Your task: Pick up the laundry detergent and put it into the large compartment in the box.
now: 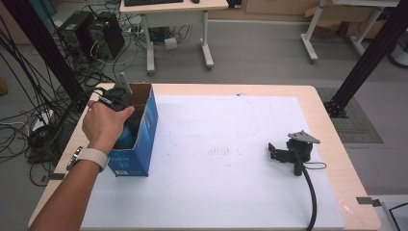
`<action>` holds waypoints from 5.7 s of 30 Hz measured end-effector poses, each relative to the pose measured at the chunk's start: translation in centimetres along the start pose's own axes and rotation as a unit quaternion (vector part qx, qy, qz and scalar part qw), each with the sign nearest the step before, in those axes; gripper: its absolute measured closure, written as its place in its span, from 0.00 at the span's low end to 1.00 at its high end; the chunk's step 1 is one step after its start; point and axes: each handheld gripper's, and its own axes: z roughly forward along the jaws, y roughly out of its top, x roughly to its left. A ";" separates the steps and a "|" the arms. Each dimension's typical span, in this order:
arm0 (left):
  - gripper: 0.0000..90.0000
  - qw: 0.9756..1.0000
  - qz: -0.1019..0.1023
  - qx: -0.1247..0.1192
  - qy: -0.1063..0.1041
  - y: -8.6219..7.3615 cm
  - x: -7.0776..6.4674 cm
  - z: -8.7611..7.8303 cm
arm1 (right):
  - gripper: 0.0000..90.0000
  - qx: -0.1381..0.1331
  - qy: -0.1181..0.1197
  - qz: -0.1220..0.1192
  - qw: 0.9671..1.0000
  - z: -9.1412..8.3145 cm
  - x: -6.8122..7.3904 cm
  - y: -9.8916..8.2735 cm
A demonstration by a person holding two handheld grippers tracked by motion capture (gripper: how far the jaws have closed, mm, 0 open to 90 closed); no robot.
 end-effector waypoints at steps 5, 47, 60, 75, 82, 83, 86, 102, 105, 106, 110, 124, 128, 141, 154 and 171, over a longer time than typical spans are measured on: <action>0.42 1.000 0.005 0.001 0.000 0.2 -0.1 0.2 | 0.00 0.001 0.000 0.001 1.000 0.0 0.0 0.0; 0.09 0.958 0.275 -0.073 -0.027 -3.8 -1.2 -8.3 | 0.00 0.002 0.000 0.000 1.000 0.0 0.0 0.1; 0.06 0.885 0.461 -0.061 -0.029 -3.1 -6.2 -8.9 | 0.00 0.002 0.001 0.000 1.000 0.0 0.0 0.1; 0.07 0.797 0.604 0.007 -0.001 -1.0 -16.3 -7.8 | 0.00 0.002 0.001 -0.001 1.000 0.0 0.0 0.1; 0.08 0.767 0.640 0.039 0.003 -0.5 -20.0 -6.4 | 0.00 0.002 0.000 0.000 1.000 0.0 0.0 0.1; 0.08 0.765 0.643 0.041 0.004 -0.4 -20.4 -6.2 | 0.00 0.003 0.001 -0.001 1.000 0.0 0.0 0.1; 0.08 0.760 0.648 0.048 0.003 -0.1 -21.2 -5.8 | 0.00 0.003 0.001 -0.001 1.000 0.0 0.0 0.1; 0.08 0.749 0.660 0.050 0.004 1.5 -20.7 -5.5 | 0.00 0.002 0.001 -0.001 1.000 0.0 0.0 0.1; 0.08 0.747 0.662 0.053 0.006 1.8 -20.7 -5.3 | 0.00 0.003 0.001 0.000 1.000 0.0 0.0 0.1; 0.08 0.747 0.662 0.052 0.006 2.0 -20.6 -5.2 | 0.00 0.003 0.001 0.000 1.000 0.0 0.0 0.1; 0.08 0.748 0.662 0.052 0.004 2.4 -20.2 -5.0 | 0.00 0.003 0.001 -0.001 1.000 0.0 0.0 0.1; 0.08 0.753 0.655 0.057 -0.008 4.0 -18.5 -3.8 | 0.00 0.001 0.000 0.000 1.000 0.0 0.0 0.0; 0.08 0.755 0.653 0.054 -0.010 4.5 -18.3 -3.6 | 0.00 0.002 0.001 0.000 1.000 0.0 0.0 0.1; 0.08 0.755 0.654 0.048 -0.014 5.1 -17.7 -2.3 | 0.00 0.002 0.000 0.000 1.000 0.0 0.0 0.1; 0.08 0.757 0.651 0.049 -0.010 5.4 -17.5 -1.1 | 0.00 0.001 0.000 0.000 1.000 0.0 0.0 0.0; 0.08 0.756 0.652 0.054 -0.007 5.8 -17.9 -0.2 | 0.00 0.000 0.000 0.000 1.000 0.0 0.0 0.0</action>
